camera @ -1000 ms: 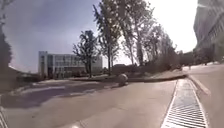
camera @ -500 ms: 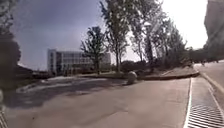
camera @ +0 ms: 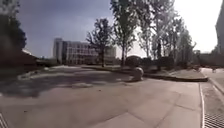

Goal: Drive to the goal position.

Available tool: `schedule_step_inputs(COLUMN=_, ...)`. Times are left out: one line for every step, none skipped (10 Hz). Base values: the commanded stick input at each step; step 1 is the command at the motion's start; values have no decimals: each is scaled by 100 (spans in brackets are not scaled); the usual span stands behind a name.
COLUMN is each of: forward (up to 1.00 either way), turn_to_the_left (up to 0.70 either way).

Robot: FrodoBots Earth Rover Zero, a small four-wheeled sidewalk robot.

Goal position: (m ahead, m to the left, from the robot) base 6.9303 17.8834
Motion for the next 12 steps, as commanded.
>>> schedule_step_inputs(forward=45, turn_to_the_left=27)
schedule_step_inputs(forward=45, turn_to_the_left=27)
schedule_step_inputs(forward=45, turn_to_the_left=27)
schedule_step_inputs(forward=45, turn_to_the_left=27)
schedule_step_inputs(forward=45, turn_to_the_left=27)
schedule_step_inputs(forward=45, turn_to_the_left=27)
schedule_step_inputs(forward=45, turn_to_the_left=27)
schedule_step_inputs(forward=45, turn_to_the_left=27)
schedule_step_inputs(forward=58, turn_to_the_left=20)
schedule_step_inputs(forward=69, turn_to_the_left=14)
schedule_step_inputs(forward=69, turn_to_the_left=14)
schedule_step_inputs(forward=69, turn_to_the_left=14)
